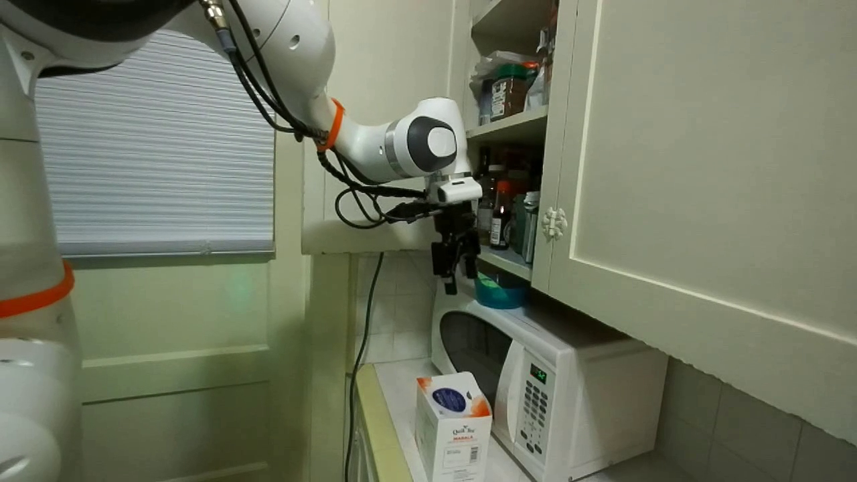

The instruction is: Put the bowl in the top cabinet

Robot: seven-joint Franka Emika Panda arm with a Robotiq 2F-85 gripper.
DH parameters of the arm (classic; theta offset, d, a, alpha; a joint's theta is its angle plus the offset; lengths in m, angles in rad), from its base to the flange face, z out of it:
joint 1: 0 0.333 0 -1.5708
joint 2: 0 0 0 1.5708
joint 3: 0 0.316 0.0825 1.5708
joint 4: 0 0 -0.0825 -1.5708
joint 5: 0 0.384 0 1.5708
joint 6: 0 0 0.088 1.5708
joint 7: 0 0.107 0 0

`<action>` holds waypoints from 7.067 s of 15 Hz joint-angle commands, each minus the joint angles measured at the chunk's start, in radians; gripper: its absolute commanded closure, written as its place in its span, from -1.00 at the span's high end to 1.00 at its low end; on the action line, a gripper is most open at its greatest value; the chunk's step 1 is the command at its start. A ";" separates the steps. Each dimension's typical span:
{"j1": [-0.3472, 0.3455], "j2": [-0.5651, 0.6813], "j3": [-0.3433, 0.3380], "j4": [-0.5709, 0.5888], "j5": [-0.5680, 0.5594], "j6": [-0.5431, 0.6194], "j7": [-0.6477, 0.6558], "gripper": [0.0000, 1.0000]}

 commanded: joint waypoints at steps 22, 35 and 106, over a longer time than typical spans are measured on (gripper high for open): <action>0.035 0.045 -0.035 -0.022 -0.202 0.194 0.739 -0.71; 0.036 -0.076 0.000 -0.035 -0.275 0.212 0.731 0.50; 0.123 0.123 0.046 0.334 -0.009 -0.091 0.311 -0.98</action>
